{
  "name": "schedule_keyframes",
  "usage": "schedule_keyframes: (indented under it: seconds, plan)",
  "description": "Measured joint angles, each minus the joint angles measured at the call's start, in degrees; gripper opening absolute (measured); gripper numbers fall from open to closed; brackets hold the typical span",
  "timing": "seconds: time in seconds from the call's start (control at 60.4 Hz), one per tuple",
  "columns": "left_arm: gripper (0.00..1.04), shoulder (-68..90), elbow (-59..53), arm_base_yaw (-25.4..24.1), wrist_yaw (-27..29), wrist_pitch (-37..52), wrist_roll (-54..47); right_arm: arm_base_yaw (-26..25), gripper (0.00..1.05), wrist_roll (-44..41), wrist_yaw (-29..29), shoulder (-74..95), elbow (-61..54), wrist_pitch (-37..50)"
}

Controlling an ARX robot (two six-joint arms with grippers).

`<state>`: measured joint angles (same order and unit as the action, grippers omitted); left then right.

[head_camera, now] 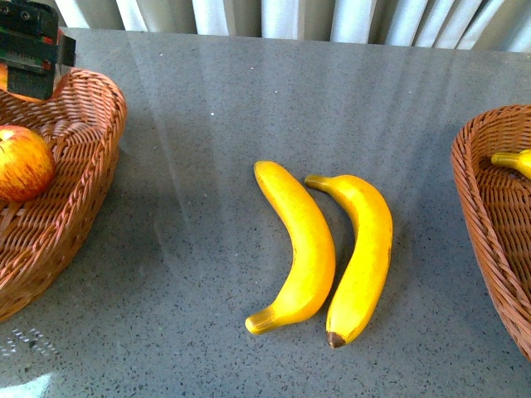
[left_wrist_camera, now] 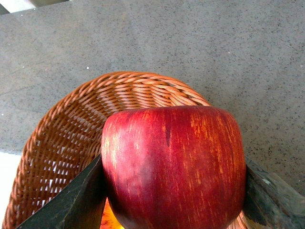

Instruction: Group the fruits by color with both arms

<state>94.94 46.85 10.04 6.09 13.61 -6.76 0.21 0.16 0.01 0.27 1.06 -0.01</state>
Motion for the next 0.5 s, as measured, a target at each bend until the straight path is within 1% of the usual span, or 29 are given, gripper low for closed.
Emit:
schedule_keyframes:
  seconds: [0.033,0.215,0.248,0.298,0.414,0.497]
  plan:
    - [0.67,0.22,-0.15,0.0,0.0,0.31,0.17,0.0,0.96,0.0,0.0,0.0,0.0,0.0]
    - [0.97,1.77,-1.18,-0.5,0.57,2.21,2.14,0.0,0.96,0.0,0.02,0.0,0.0,0.0]
    - [0.97,1.75,-1.38,-0.7,0.61,2.32,2.23,0.0,0.96,0.0,0.02,0.0,0.0,0.0]
    - [0.95,1.51,-1.75,-0.92,0.55,2.64,2.45,0.0,0.96,0.0,0.0,0.0,0.0,0.0]
    - [0.96,-1.25,-3.63,-1.57,0.11,4.11,3.37,0.0,0.96,0.0,0.0,0.0,0.0,0.0]
    - [0.96,-5.46,-5.07,-1.81,-1.7,5.22,4.52,0.0,0.96,0.0,0.02,0.0,0.0,0.0]
